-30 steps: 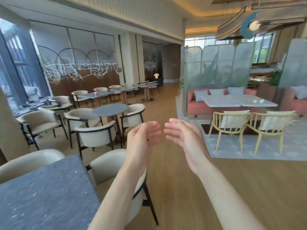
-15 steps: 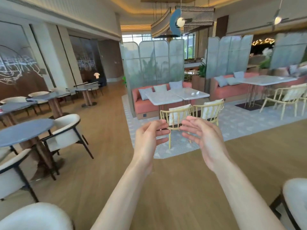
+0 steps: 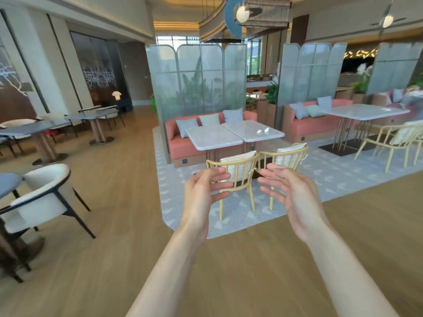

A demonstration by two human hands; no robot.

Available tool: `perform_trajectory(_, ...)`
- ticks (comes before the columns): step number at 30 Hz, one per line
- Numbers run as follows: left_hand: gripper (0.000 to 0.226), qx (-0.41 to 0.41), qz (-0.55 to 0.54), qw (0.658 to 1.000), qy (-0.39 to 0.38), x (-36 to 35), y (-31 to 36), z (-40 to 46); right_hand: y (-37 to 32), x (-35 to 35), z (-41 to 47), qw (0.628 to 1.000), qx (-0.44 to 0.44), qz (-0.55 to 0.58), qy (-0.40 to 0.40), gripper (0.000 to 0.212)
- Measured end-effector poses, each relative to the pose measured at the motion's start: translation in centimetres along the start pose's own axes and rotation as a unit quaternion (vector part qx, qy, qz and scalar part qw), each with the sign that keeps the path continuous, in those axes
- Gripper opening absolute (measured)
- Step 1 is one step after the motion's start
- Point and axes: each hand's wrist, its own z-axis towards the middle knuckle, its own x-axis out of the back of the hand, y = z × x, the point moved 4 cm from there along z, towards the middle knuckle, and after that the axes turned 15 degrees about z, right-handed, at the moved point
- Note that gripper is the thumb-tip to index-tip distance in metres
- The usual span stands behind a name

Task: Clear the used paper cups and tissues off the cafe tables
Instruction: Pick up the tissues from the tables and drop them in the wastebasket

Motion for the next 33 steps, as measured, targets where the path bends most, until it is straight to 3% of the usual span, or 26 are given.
perform_trajectory(7,0.026,0.018,-0.008,0.999,-0.029,-6.6,-5.4,18.9,4.9,2.5,17.1,0.999,0.0,-0.021,0.028,0.022)
perform_trajectory(16,0.028,0.011,-0.031,0.994,-0.103,-19.0,-3.3,40.2,3.0,4.4,38.4,0.994,0.037,-0.039,0.092,0.019)
perform_trajectory(22,0.028,0.017,0.0,0.989,-0.148,-28.1,-6.2,49.4,3.2,11.0,49.4,0.989,0.046,-0.041,0.137,0.02)
perform_trajectory(33,0.027,0.03,0.008,0.991,-0.128,-49.2,-9.5,67.7,-0.1,25.4,74.4,0.99,0.033,-0.02,0.139,0.018)
